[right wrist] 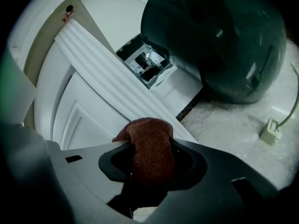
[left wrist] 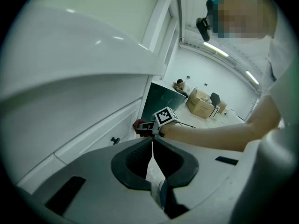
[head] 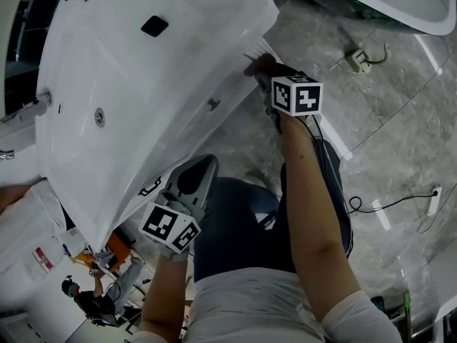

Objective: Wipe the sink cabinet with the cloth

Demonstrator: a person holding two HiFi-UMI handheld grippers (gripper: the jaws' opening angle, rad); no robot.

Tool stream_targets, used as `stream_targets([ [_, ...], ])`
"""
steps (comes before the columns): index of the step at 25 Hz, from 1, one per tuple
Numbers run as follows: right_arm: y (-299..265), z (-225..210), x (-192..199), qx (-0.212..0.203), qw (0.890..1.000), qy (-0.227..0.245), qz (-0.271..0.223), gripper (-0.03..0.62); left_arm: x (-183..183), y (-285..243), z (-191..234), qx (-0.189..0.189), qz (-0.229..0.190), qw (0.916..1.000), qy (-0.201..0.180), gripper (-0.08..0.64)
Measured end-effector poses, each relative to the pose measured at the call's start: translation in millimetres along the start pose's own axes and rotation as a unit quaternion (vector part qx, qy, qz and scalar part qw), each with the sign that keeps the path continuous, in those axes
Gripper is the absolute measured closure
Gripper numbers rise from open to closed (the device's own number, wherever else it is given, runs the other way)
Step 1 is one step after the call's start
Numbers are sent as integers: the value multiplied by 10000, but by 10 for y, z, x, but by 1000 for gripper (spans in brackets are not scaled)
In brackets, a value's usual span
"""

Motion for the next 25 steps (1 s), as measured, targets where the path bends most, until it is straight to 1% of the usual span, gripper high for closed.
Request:
stream_targets([
  [4, -151, -144, 186, 358, 9992, 166, 64, 422, 171, -22, 73, -78, -42, 9999, 62, 546],
  [6, -204, -189, 255, 400, 9990, 201, 52, 423, 239, -24, 97, -120, -33, 9999, 92, 546],
  [9, -219, -231, 314, 440, 9987, 234, -77, 423, 342, -71, 98, -84, 25, 9999, 62, 546],
  [11, -225, -222, 335, 493, 9978, 400, -174, 423, 394, -95, 99, -71, 50, 10000, 30, 546],
  [14, -230, -192, 346, 580, 9947, 822, -208, 425, 457, -120, 91, -59, 38, 9999, 92, 546],
  [17, -240, -166, 365, 570, 9921, 1096, -197, 435, 508, -105, 69, -14, 1, 9999, 110, 546],
  [22, -266, -125, 443, 513, 9910, 1225, -170, 440, 601, 10, 123, -63, -16, 9999, 136, 546],
  [25, -315, -66, 545, 432, 9900, 1346, -40, 440, 669, 89, 167, -89, -4, 9999, 141, 546],
])
Point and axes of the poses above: the fingertips, and each gripper's own axes: y backward along the fingers, z to its left, x out of its underside, the point moved 9 cm from there along y, backward along the fingers, and after that the axes turned 5 degrees about -z, right-handed, at the moved point
